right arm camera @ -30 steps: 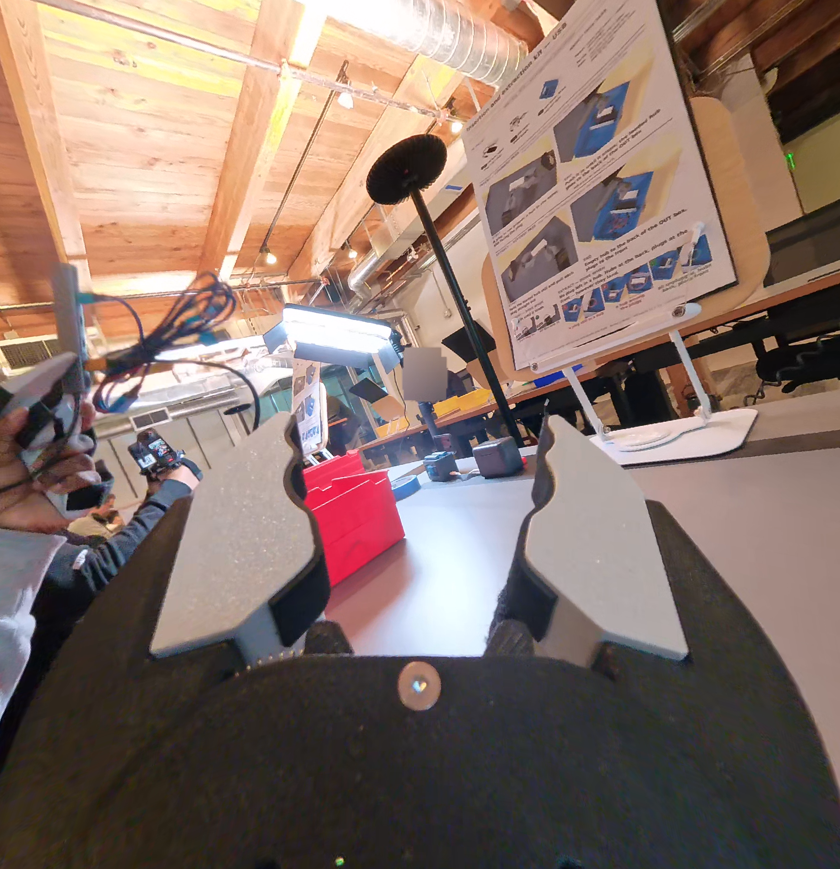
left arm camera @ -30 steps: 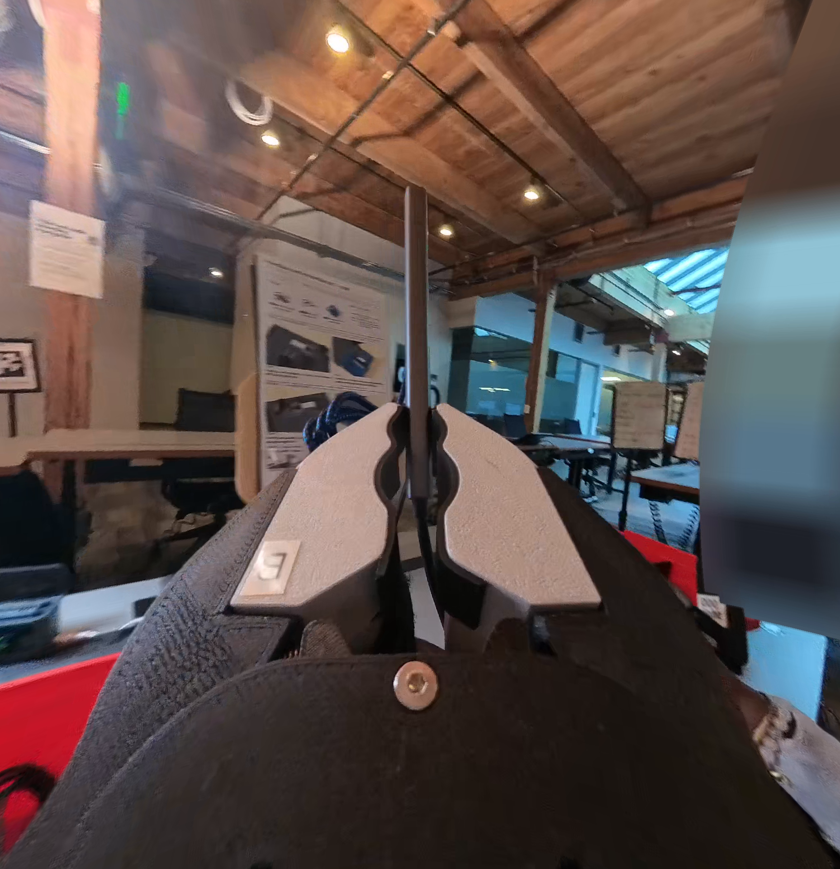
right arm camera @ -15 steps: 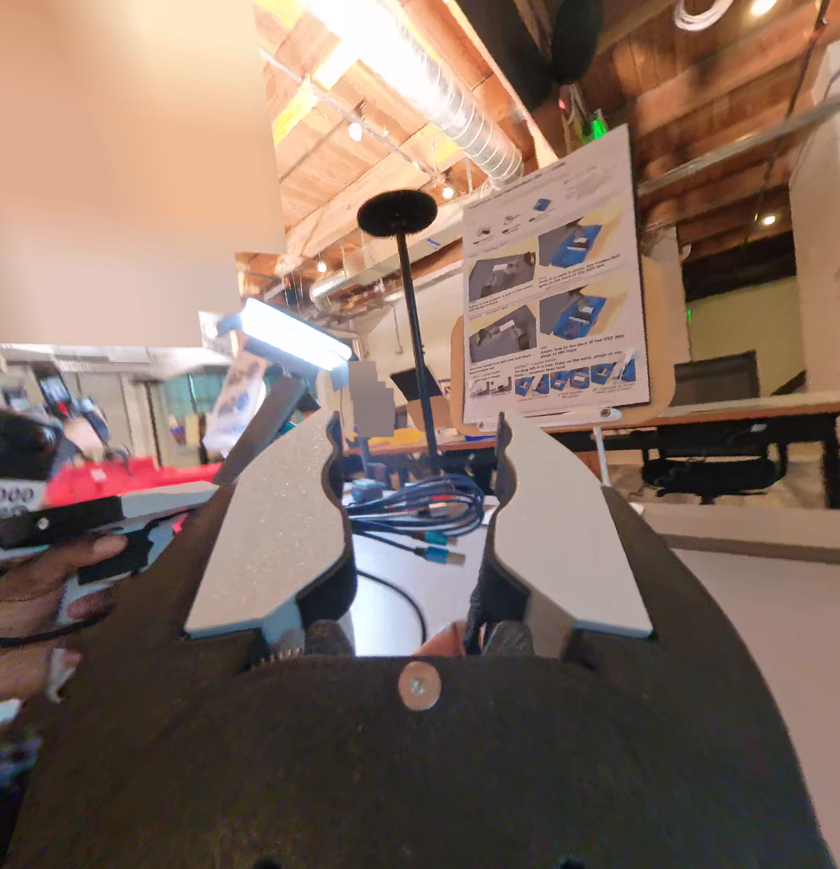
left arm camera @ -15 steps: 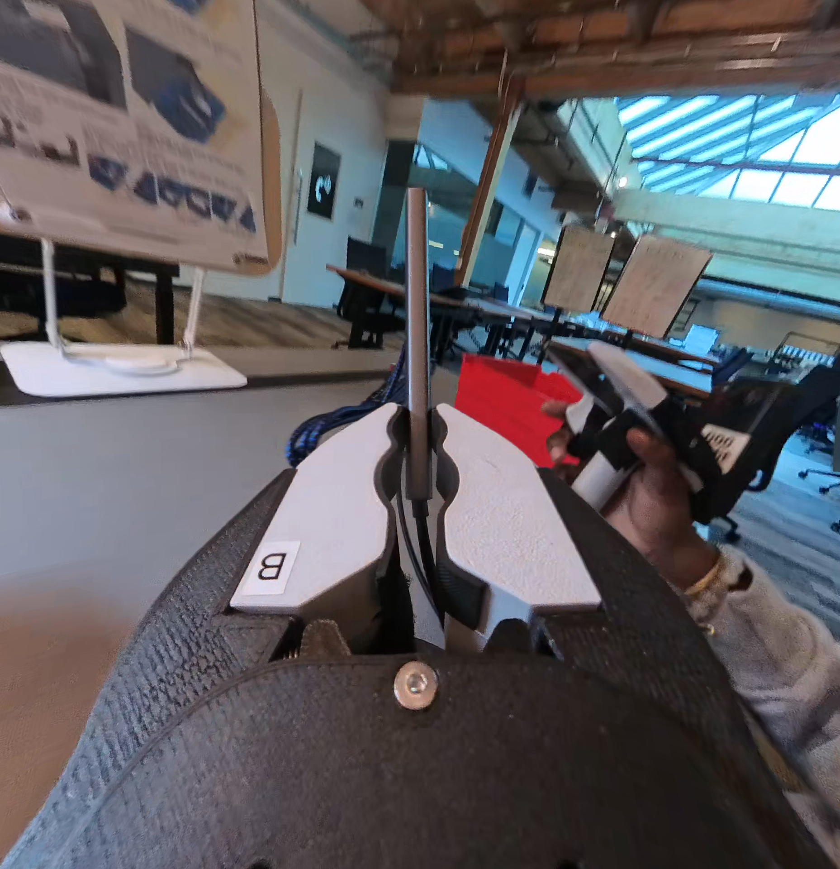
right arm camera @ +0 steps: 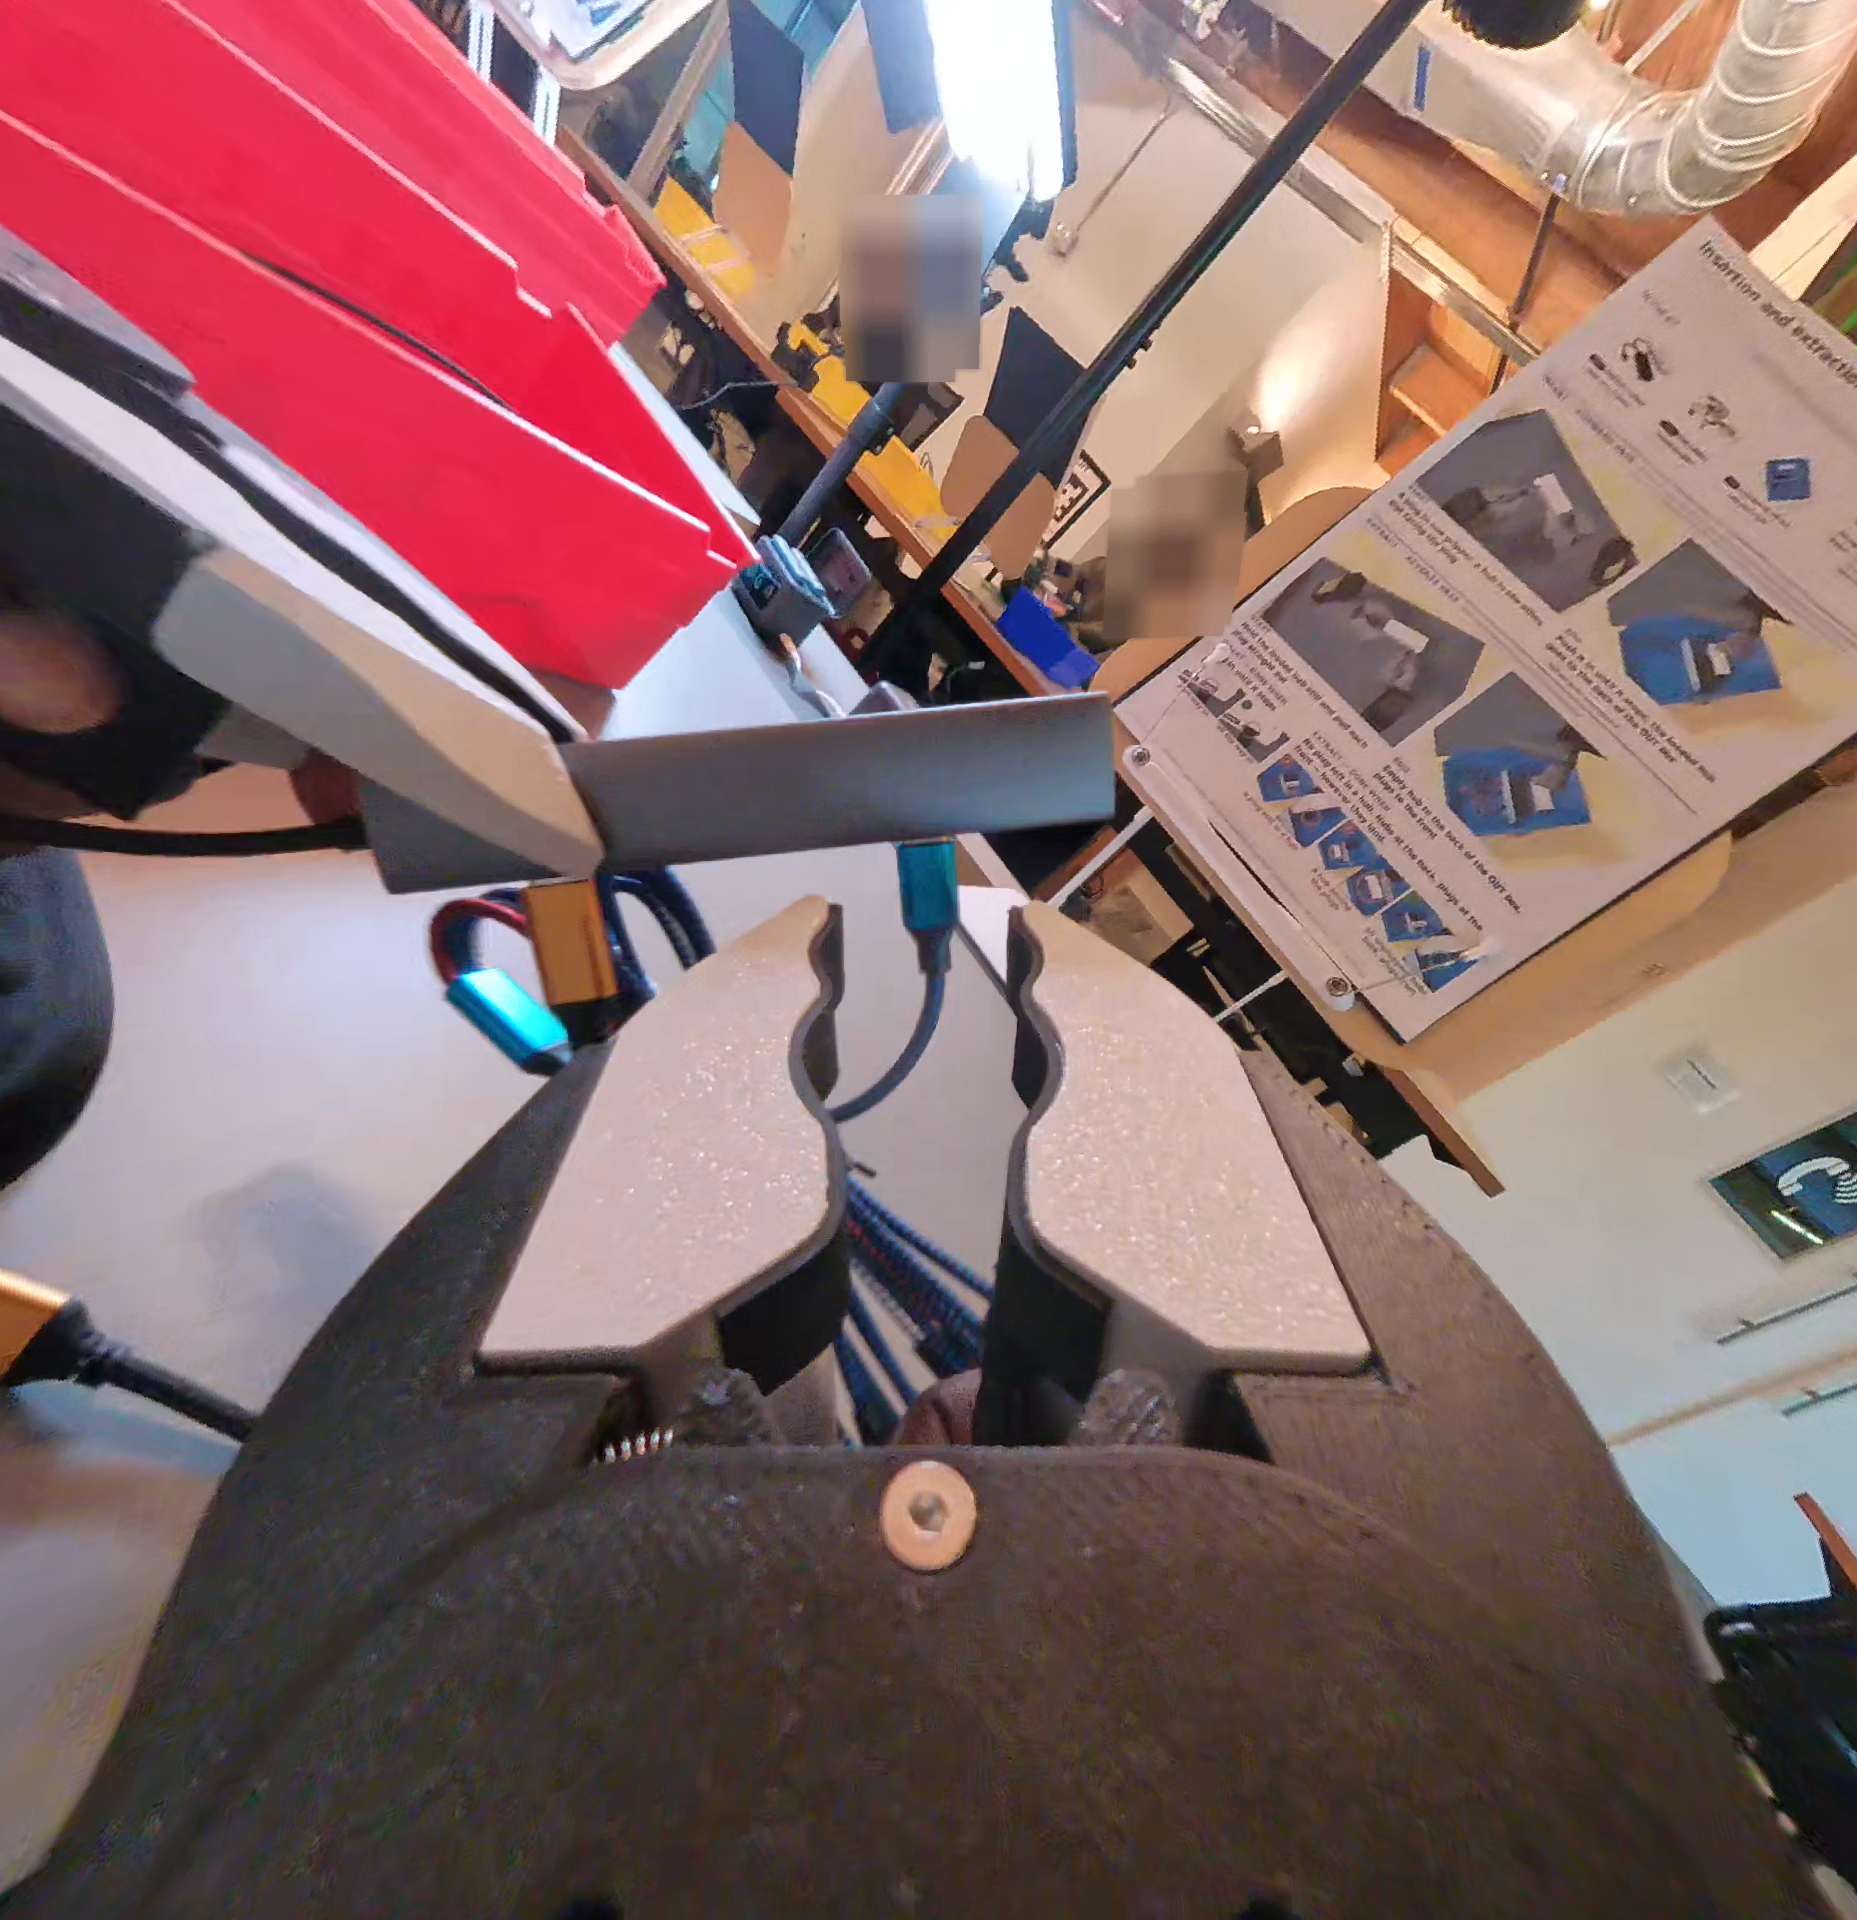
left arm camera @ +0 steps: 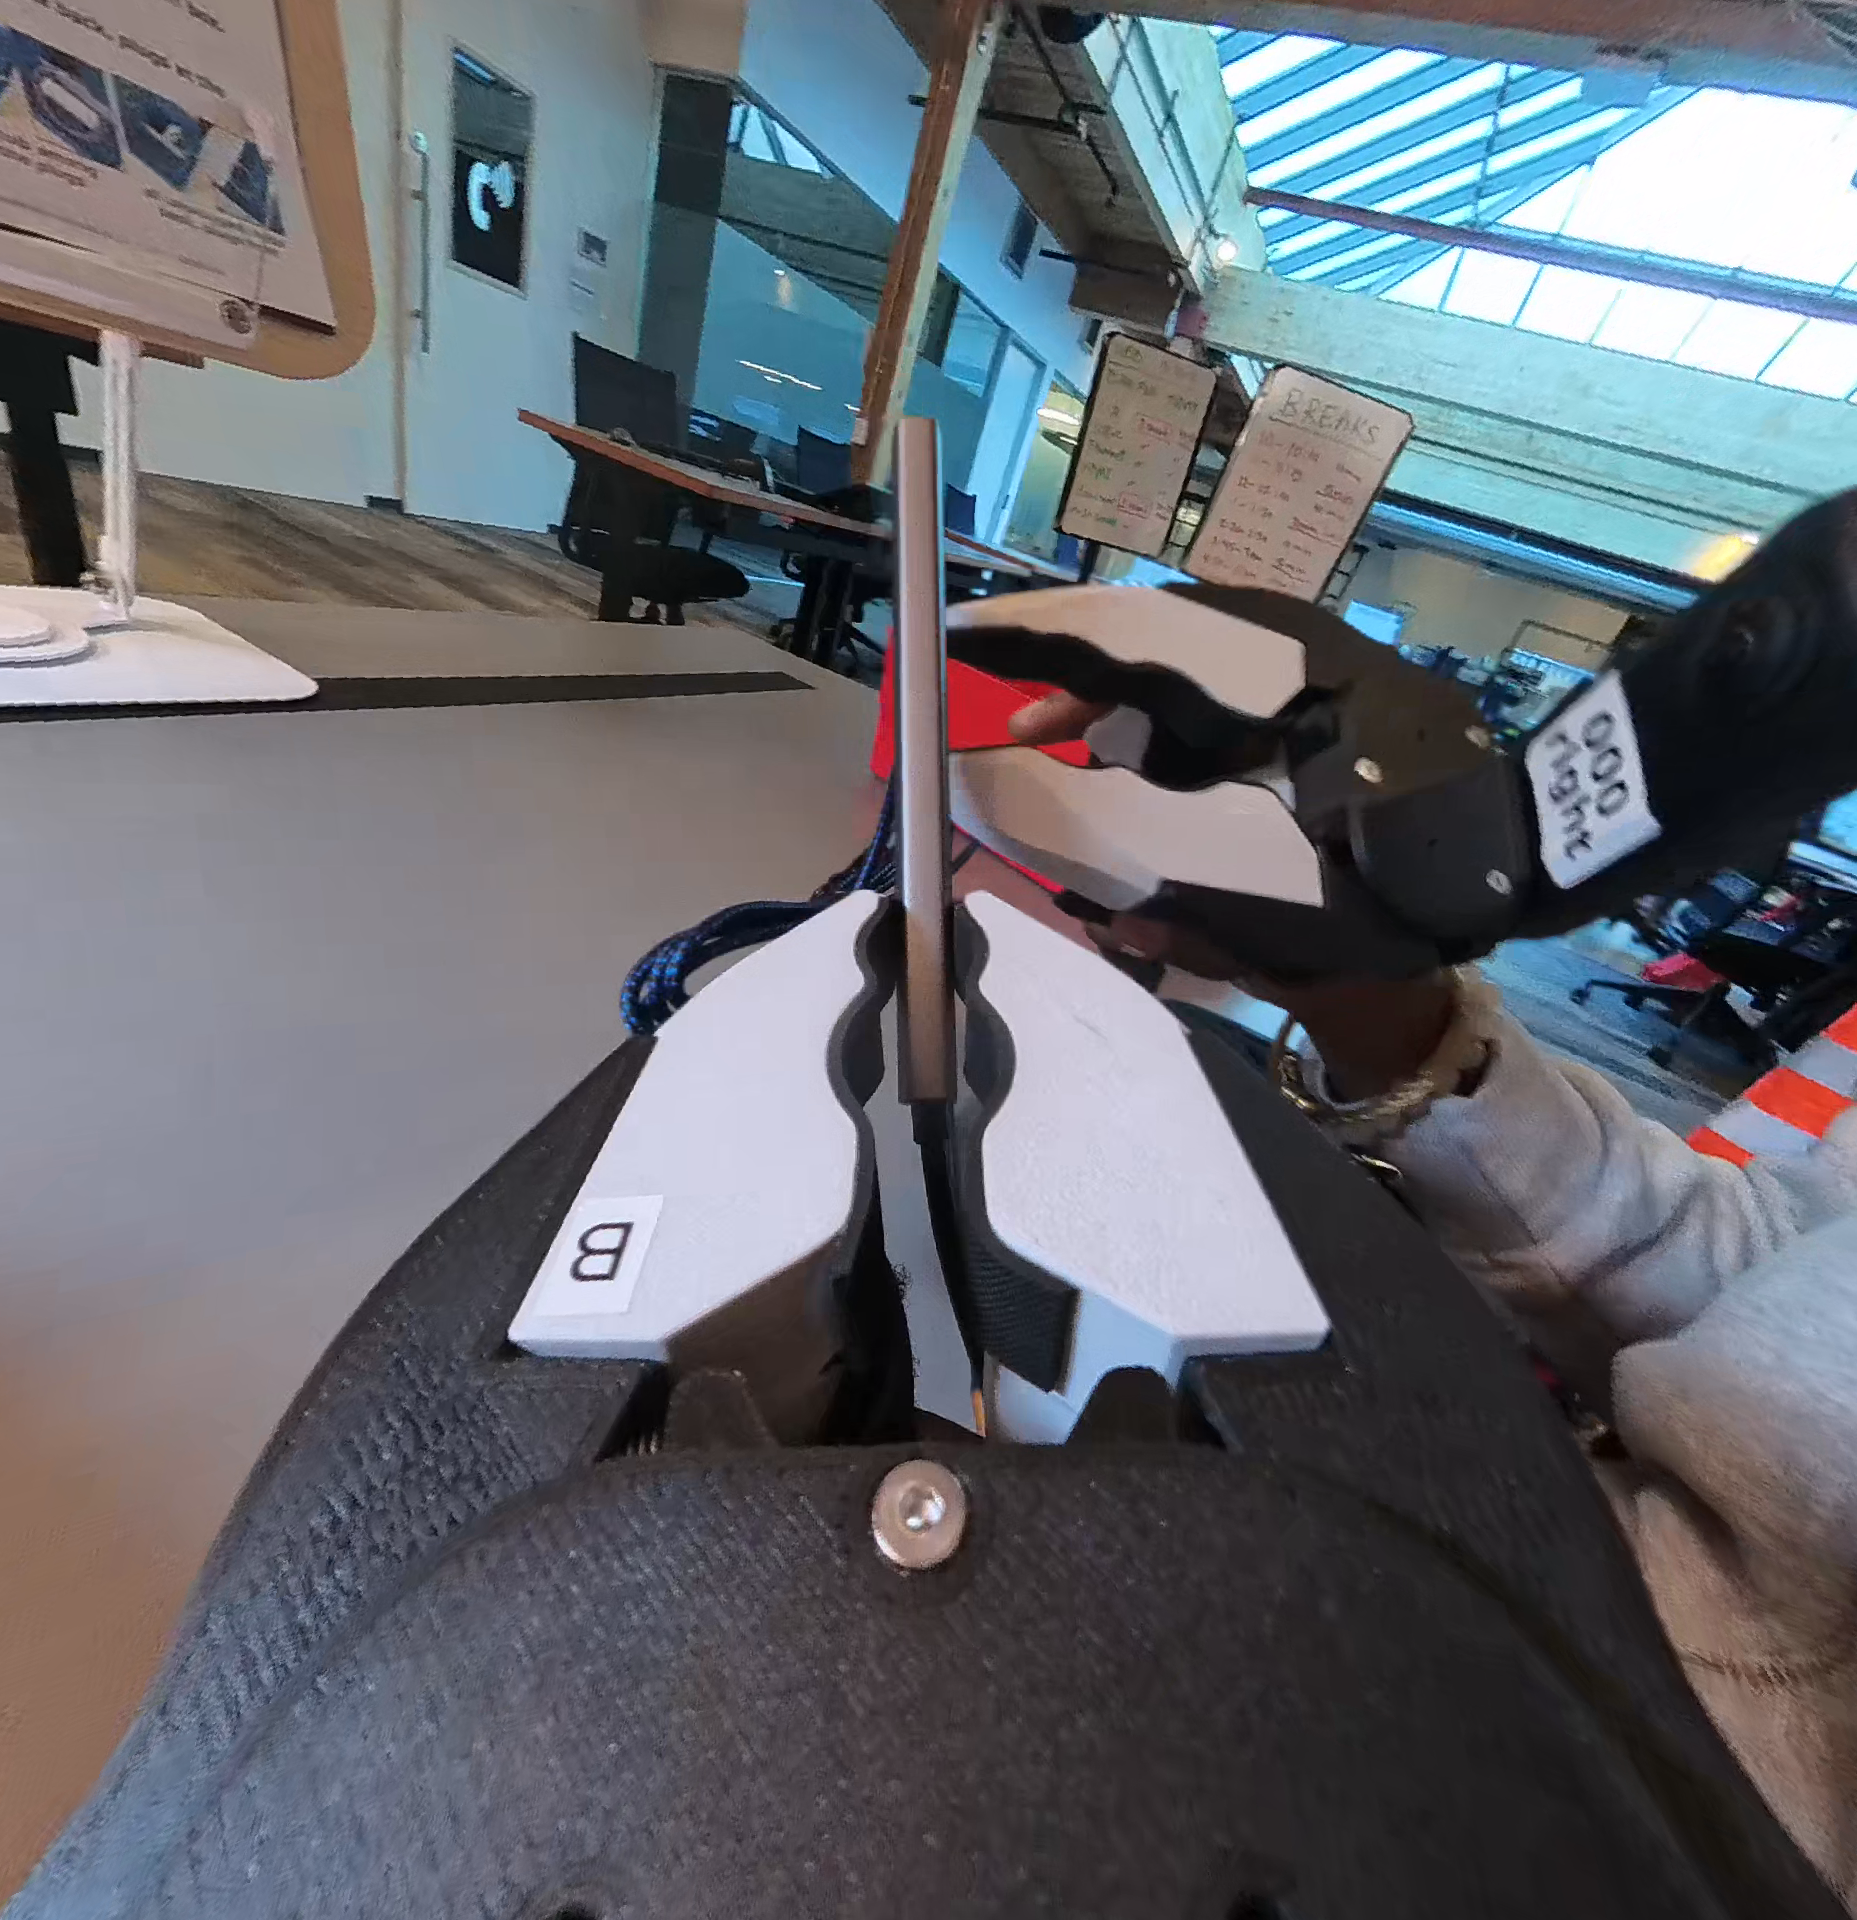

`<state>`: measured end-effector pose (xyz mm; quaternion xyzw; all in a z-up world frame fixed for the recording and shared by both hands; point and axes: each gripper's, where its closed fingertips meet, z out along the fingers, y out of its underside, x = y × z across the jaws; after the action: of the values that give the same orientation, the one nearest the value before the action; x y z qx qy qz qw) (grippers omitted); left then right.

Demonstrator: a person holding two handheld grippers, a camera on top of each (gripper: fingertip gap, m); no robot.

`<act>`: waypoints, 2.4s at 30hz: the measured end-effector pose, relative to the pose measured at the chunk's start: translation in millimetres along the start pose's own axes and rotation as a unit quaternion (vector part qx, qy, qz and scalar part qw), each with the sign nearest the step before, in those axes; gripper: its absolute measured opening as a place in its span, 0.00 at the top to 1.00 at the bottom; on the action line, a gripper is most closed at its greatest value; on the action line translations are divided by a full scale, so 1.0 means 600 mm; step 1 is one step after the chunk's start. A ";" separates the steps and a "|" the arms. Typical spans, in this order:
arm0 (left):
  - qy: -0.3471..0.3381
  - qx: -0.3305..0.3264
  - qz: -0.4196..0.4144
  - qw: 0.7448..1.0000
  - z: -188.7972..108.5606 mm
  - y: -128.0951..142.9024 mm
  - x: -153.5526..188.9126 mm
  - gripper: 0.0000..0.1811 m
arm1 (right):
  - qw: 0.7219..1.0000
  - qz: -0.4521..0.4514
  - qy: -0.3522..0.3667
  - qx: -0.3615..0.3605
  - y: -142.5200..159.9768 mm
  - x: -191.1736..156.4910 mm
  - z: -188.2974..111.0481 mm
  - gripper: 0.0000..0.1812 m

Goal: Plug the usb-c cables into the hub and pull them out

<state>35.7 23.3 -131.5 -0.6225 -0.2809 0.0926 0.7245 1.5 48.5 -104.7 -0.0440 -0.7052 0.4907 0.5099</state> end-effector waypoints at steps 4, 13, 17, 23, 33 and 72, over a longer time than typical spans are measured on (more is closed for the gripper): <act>0.052 -0.028 -0.007 0.998 0.002 0.014 0.021 0.94 | 1.000 -0.020 0.002 0.012 0.002 -0.003 0.000 0.94; 0.003 -0.041 0.076 0.996 0.009 0.018 0.014 0.85 | 0.993 -0.109 -0.052 0.014 0.010 -0.071 -0.001 0.94; -0.011 -0.045 0.097 0.994 0.011 0.020 0.014 0.94 | 0.992 -0.113 -0.043 0.017 0.011 -0.071 -0.001 0.94; -0.066 -0.012 0.094 0.993 0.003 0.009 -0.002 0.96 | 0.998 -0.043 -0.055 0.006 0.015 -0.078 0.018 0.94; -0.097 0.156 0.063 0.981 -0.063 -0.078 -0.014 0.95 | 0.965 -0.017 -0.009 -0.261 0.210 -0.026 0.015 0.94; -0.061 0.123 0.005 0.991 -0.067 -0.047 -0.031 0.95 | 0.891 0.265 0.224 -0.293 0.195 0.384 -0.244 0.43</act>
<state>35.2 -26.0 -112.5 -0.5233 -0.3079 0.1681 0.7766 -47.8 333.1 -35.5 -0.4849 -0.6461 0.3561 0.4697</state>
